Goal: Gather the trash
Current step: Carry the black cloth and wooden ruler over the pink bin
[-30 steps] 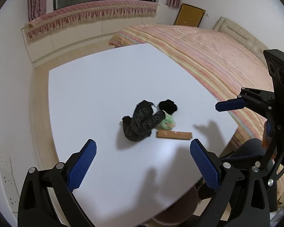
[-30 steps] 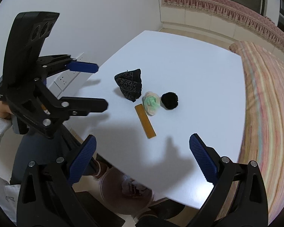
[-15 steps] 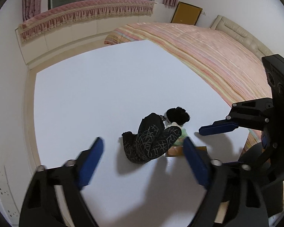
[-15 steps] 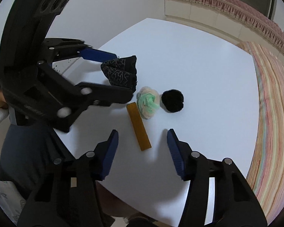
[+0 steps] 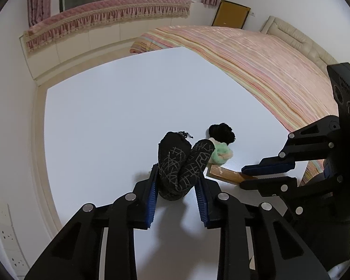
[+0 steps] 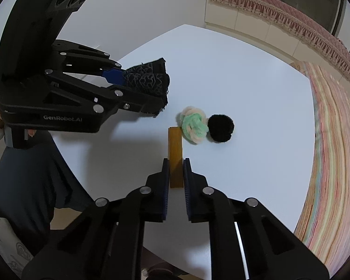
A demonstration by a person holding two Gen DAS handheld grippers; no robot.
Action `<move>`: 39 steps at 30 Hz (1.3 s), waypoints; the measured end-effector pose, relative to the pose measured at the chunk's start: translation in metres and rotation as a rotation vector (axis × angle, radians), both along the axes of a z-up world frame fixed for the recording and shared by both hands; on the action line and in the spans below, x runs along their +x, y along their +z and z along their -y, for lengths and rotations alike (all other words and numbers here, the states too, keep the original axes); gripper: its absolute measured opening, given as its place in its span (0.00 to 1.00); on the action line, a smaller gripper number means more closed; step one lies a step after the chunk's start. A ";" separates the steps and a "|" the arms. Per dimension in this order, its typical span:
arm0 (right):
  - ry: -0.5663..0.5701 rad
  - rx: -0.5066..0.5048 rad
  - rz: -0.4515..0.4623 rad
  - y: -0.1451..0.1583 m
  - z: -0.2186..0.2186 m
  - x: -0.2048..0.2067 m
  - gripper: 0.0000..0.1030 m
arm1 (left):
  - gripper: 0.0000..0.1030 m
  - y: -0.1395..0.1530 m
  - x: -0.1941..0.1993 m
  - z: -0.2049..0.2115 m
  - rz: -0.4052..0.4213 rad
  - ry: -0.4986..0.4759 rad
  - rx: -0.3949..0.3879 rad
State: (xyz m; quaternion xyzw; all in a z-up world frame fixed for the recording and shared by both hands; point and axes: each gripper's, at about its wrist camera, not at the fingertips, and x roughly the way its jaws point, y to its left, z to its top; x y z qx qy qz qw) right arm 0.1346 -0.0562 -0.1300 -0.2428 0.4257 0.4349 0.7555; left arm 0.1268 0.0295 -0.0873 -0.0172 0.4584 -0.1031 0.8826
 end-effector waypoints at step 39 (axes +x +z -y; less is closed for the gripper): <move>-0.090 0.194 -0.012 0.075 0.089 -0.119 0.11 | 0.28 0.058 -0.132 0.056 0.063 -0.019 -0.054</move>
